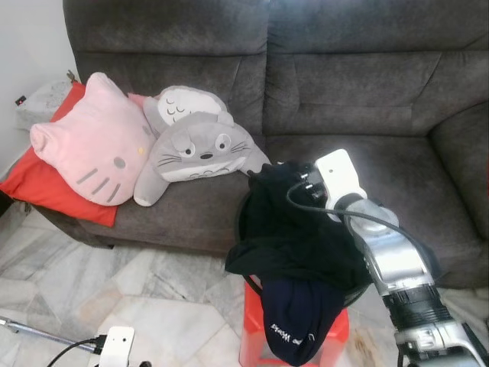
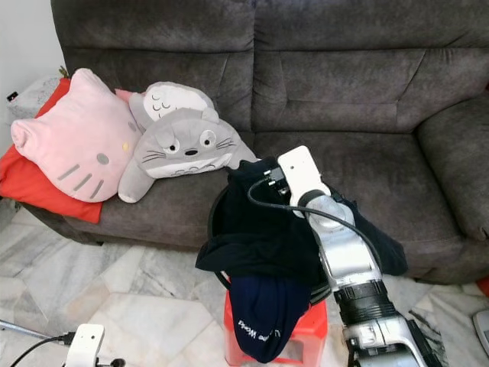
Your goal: Hang hanger
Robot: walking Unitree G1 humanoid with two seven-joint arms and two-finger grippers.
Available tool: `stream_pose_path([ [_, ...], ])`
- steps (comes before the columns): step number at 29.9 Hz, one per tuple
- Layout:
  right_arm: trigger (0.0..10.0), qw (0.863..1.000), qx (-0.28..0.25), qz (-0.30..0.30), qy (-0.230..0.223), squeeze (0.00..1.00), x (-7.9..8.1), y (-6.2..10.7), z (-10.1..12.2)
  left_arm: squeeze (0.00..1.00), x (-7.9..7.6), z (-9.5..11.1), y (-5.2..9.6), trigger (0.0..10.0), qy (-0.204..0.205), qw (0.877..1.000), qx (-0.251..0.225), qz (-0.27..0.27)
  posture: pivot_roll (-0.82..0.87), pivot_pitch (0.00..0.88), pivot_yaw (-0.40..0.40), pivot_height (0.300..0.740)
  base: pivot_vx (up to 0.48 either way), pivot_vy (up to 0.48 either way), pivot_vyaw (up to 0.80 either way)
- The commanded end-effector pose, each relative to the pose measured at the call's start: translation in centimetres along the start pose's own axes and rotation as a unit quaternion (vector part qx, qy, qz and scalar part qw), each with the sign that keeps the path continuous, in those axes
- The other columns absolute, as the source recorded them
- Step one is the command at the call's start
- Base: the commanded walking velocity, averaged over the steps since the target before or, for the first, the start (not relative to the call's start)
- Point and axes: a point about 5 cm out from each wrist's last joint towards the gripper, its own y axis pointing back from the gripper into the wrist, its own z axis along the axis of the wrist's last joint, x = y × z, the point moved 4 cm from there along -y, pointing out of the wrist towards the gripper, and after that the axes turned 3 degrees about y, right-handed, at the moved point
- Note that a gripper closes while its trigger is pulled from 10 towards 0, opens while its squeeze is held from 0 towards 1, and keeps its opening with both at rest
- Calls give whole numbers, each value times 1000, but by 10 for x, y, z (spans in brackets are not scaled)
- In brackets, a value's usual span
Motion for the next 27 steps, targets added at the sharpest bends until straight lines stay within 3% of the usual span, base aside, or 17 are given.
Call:
stream_pose_path([
  [1, 10000, 1000, 8, 18, 14, 0, 4, -5, -2, 0, 5, -6, 1, 10000, -14, 1000, 14, 1, -266, 74, 125, 740, 0, 0, 0],
  [9, 10000, 1000, -6, 21, 14, 0, 3, -13, 3, 0, 3, -4, 1, 10000, -16, 1000, 12, 1, -347, 53, 147, 740, 0, 0, 0],
  [27, 10000, 998, -60, 11, 7, 0, 12, -25, 37, 0, 4, 0, 0, 10000, -60, 998, 16, -7, -456, 53, 243, 740, 0, 0, 0],
])
